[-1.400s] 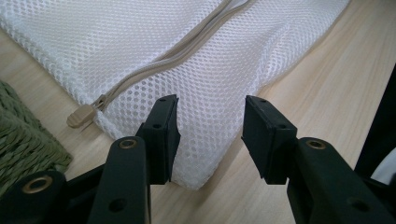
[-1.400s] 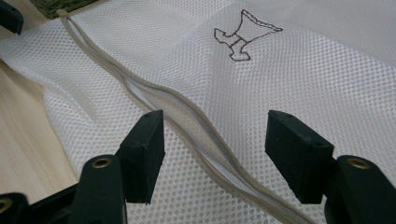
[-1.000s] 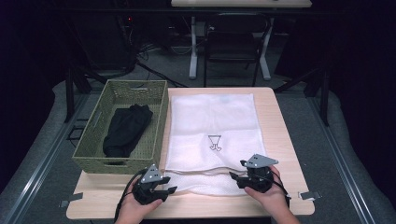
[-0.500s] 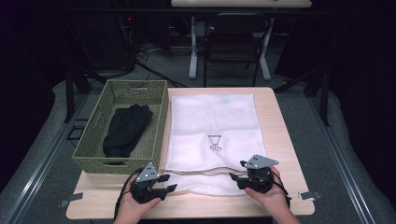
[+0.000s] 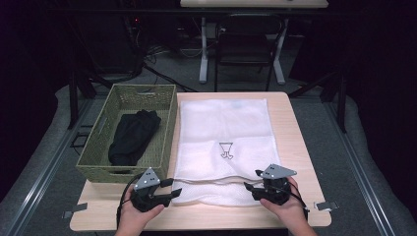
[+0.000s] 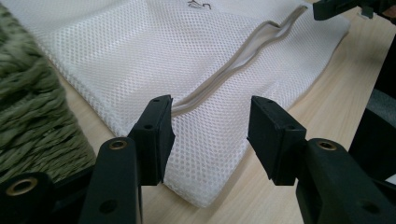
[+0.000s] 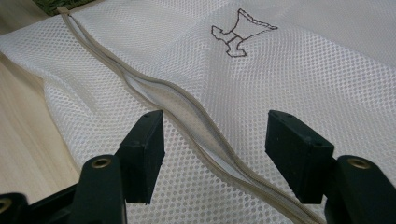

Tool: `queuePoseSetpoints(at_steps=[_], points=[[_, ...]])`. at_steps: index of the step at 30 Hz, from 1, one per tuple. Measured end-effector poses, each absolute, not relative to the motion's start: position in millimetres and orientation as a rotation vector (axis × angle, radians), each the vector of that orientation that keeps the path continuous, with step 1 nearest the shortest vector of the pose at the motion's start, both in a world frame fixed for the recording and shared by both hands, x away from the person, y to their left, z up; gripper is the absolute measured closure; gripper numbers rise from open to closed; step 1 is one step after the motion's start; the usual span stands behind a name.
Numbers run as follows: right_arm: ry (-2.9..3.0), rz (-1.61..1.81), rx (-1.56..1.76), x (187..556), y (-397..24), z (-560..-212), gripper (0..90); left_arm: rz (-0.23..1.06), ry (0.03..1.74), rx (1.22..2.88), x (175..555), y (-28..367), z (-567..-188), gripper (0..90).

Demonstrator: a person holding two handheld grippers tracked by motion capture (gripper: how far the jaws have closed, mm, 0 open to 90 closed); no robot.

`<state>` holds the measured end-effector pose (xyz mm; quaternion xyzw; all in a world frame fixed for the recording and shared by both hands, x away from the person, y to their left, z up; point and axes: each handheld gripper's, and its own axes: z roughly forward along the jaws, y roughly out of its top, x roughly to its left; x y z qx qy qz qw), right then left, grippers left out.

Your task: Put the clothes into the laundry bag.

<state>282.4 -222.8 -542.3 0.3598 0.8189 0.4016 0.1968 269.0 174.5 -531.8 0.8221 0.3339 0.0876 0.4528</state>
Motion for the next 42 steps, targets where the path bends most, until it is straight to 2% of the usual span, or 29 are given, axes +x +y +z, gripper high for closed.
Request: queuePoseSetpoints(at_steps=[12, 25, 42], points=[[2.291, 1.125, 1.003, 282.3, -222.5, -541.4, 37.5, 0.251, 0.855, 2.000, 267.0, 184.9, -523.6, 50.4], [2.292, 1.122, 1.004, 283.2, -223.0, -541.8, 37.4, 0.356, 0.996, 1.916, 263.0, 206.6, -505.5, 40.3], [2.289, 1.123, 1.006, 283.6, -223.5, -541.6, 37.3, 0.430, 1.059, 1.879, 259.4, 224.8, -492.0, 40.0]])
